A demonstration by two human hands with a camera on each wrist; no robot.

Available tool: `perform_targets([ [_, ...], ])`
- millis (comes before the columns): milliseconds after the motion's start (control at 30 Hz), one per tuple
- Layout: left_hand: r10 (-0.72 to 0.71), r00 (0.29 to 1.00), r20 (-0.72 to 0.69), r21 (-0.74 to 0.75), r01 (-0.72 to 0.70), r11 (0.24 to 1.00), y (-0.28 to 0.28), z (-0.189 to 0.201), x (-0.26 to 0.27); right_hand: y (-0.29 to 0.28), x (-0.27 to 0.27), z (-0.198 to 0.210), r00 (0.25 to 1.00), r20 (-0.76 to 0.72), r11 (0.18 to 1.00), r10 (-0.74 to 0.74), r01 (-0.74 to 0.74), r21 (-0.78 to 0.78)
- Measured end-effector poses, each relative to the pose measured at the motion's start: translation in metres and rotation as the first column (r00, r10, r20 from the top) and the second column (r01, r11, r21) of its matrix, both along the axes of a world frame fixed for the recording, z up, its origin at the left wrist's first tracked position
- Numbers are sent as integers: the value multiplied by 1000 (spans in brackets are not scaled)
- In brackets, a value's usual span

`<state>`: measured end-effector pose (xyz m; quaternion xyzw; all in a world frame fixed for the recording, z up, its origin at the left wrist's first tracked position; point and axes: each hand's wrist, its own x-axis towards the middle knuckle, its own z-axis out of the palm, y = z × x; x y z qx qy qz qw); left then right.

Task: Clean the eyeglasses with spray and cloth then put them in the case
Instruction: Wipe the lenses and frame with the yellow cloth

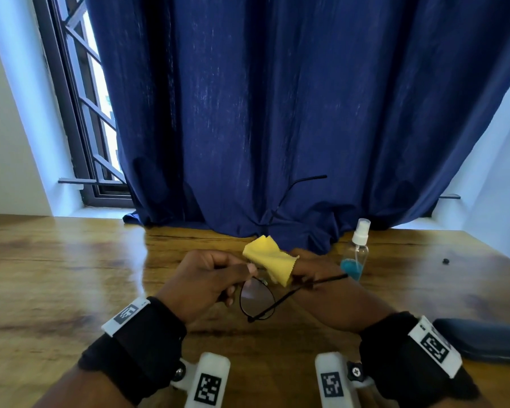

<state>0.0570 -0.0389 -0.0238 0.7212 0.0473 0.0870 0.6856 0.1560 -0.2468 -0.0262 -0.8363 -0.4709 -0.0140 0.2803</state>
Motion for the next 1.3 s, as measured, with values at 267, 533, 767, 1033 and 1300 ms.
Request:
perform_targets([
  [267,22,1000,3,6,-22,1000,0,0,-1,1,-6,7,999,-46,1000,1,-1,-6],
  [533,39,999,31,50,-41,998,-1,3,-2,-2,-7,3,1000,-24,1000,-19,19,-24],
  [767,-4,999,39,91,0,996,-3,0,-2,2,-8,4,998,-49,998,33,-36,-48],
  [1033,49,998,46,47,-51,998,6,2,-1,-2,-10,2,995,-100,993,-3,-9,-120],
  [1300,-8,1000,20,151,5,989,3,-1,0,-2,-5,-2,957,-283,997,70,-66,26],
])
